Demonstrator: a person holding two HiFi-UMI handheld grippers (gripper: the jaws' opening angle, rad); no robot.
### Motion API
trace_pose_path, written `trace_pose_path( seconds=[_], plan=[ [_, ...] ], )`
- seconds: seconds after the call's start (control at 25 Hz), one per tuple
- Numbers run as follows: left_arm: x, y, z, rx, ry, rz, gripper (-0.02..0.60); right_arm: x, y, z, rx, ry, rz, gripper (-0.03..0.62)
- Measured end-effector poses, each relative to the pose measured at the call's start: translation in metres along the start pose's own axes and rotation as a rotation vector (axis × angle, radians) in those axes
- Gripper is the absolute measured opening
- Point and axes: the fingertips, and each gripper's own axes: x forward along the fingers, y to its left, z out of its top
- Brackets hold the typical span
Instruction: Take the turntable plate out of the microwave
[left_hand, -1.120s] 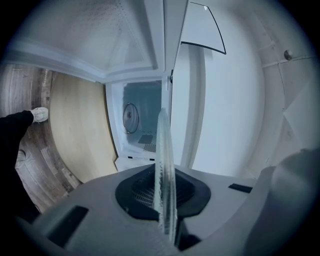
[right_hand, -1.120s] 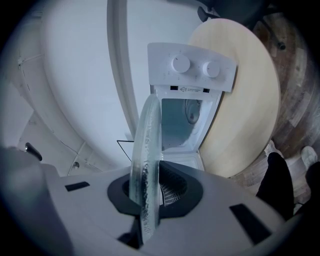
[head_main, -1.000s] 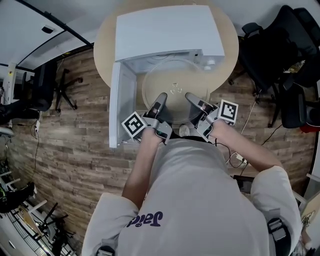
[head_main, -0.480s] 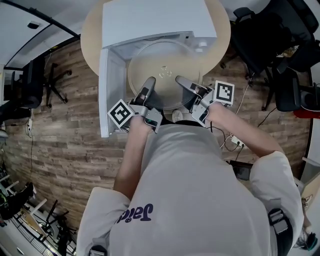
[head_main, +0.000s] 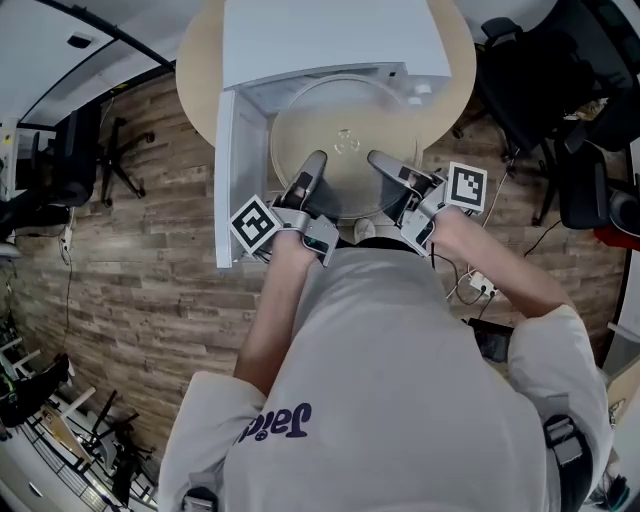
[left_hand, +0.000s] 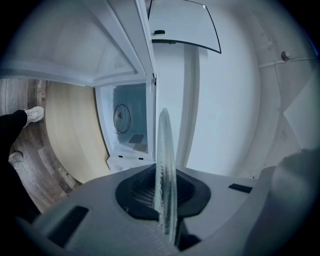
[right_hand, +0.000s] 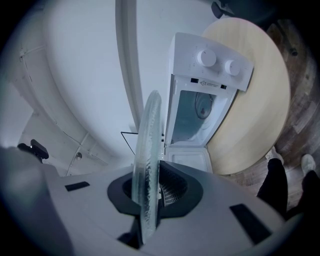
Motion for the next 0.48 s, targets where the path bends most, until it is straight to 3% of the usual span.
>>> trace_pose_path(
  seconds=[0.48],
  plan=[
    [0.005,-0.013,0.006,0.031,0.011,-0.021,0.034,0.006,0.011,0.005,-0.018,-0.03,0.048,0.032]
  ],
)
